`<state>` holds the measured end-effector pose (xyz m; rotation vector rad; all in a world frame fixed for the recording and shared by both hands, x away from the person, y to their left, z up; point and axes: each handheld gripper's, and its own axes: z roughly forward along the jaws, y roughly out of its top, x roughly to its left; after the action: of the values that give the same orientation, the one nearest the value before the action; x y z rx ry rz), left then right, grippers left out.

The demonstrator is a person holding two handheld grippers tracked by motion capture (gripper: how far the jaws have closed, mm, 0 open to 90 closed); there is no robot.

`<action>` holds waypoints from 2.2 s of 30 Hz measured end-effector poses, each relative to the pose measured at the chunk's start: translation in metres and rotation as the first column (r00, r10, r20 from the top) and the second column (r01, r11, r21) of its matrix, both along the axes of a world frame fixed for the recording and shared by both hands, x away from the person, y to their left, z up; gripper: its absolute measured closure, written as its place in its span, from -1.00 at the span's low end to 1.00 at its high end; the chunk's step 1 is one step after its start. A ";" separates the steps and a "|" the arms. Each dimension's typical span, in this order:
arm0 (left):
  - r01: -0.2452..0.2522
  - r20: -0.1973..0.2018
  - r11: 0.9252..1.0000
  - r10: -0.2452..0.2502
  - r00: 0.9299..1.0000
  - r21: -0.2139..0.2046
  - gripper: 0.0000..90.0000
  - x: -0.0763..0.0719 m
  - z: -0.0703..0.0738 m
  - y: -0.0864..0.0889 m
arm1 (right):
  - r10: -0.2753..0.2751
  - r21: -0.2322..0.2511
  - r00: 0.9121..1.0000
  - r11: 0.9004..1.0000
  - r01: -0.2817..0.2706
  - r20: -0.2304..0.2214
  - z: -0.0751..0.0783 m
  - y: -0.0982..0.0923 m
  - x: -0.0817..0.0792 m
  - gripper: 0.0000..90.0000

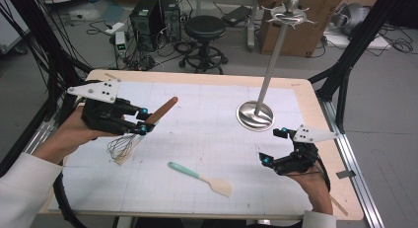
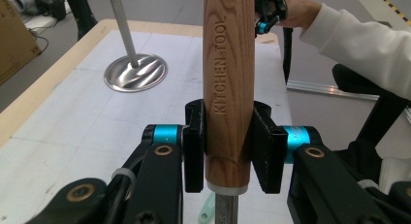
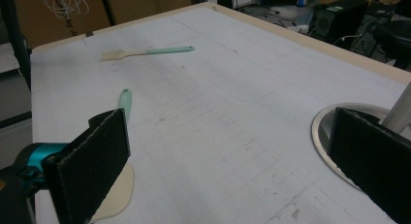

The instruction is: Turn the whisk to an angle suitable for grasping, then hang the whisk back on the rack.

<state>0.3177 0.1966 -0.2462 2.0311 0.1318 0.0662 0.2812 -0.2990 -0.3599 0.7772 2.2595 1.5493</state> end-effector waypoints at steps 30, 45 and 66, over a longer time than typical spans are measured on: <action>0.041 0.014 0.997 -0.040 0.999 -0.061 0.55 0.006 -0.004 -0.021 | 0.223 0.056 0.975 0.973 -0.224 0.012 0.033 0.012 0.005 -0.99; 0.079 0.013 0.993 -0.079 0.997 -0.085 0.55 0.007 -0.007 -0.040 | 0.353 0.092 0.935 0.930 -0.356 0.042 0.075 0.042 0.017 -0.99; 0.072 0.021 0.992 -0.070 0.997 -0.103 0.55 0.006 -0.008 -0.053 | 0.483 0.077 0.875 0.872 -0.483 0.023 0.099 0.099 0.034 -0.99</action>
<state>0.3241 0.1433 -0.2544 1.9290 0.0508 0.0316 0.3148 -0.1997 -0.2608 0.2210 2.5324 1.8542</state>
